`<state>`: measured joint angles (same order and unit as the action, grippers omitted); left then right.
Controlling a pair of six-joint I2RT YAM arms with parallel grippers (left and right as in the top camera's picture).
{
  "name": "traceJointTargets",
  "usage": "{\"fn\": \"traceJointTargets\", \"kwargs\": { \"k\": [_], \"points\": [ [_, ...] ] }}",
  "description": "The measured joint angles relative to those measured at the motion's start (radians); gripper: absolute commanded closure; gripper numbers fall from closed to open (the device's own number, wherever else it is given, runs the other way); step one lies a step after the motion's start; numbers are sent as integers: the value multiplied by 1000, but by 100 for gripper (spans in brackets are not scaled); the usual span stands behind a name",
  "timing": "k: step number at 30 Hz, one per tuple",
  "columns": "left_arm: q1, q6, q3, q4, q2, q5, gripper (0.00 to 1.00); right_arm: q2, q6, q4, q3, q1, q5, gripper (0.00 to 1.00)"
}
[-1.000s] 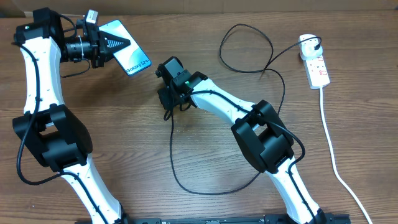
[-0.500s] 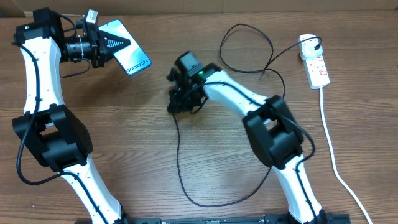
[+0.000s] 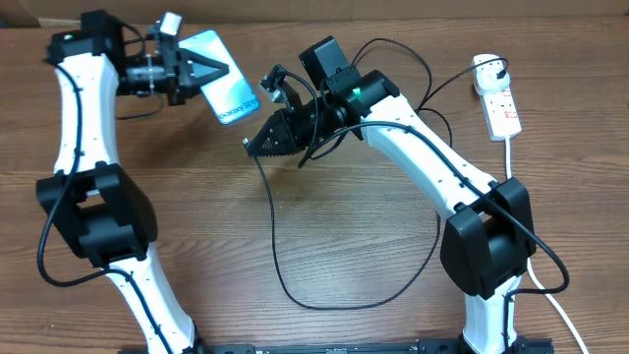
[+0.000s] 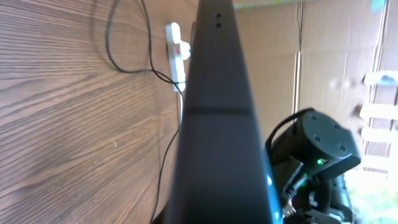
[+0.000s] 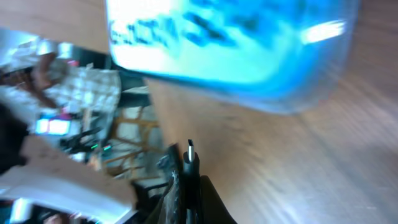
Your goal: Plug charger to phone and switch on socket
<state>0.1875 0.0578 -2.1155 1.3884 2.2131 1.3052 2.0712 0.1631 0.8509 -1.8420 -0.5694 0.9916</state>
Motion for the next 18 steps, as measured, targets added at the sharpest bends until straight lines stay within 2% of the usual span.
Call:
{"fn": "traceJointTargets", "kwargs": {
  "k": [9,18],
  "points": [
    [-31,24,0,-15,0,11,96,0,-19,31,0,27,144,96],
    [18,27,0,-52,0,123,96,0,-47,9,0,100,225,96]
  ]
}}
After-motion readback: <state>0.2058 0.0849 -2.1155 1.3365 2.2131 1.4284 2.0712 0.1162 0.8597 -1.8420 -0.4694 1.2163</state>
